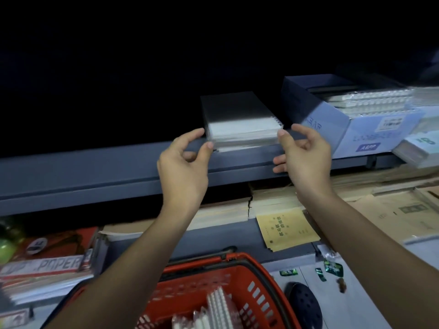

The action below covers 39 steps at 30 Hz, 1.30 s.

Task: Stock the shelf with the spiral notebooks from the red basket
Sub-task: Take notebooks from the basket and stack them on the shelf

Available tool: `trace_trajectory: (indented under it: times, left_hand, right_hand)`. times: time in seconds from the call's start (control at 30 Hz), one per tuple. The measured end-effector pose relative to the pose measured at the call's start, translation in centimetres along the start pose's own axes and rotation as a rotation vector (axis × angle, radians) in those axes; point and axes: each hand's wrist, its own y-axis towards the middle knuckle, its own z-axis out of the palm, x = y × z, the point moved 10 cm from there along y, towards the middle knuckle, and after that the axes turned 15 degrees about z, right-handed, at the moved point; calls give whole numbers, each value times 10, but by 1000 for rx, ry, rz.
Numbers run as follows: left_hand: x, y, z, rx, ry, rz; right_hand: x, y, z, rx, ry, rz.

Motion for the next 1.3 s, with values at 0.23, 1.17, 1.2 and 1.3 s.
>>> trace_trajectory:
  times: [0.23, 1.17, 1.2, 1.3]
  left_hand:
    - [-14, -89, -61, 80, -46, -41]
    - [140, -345, -60, 522, -31, -801]
    - [140, -346, -60, 531, -32, -803]
    - [137, -346, -59, 544, -40, -816]
  right_hand:
    - [-20, -109, -9, 147, -297, -134]
    - [-360, -236, -23, 441, -704, 1011]
    - [-353, -227, -22, 438, -852, 858]
    - [-317, -223, -11, 443, -1246, 380]
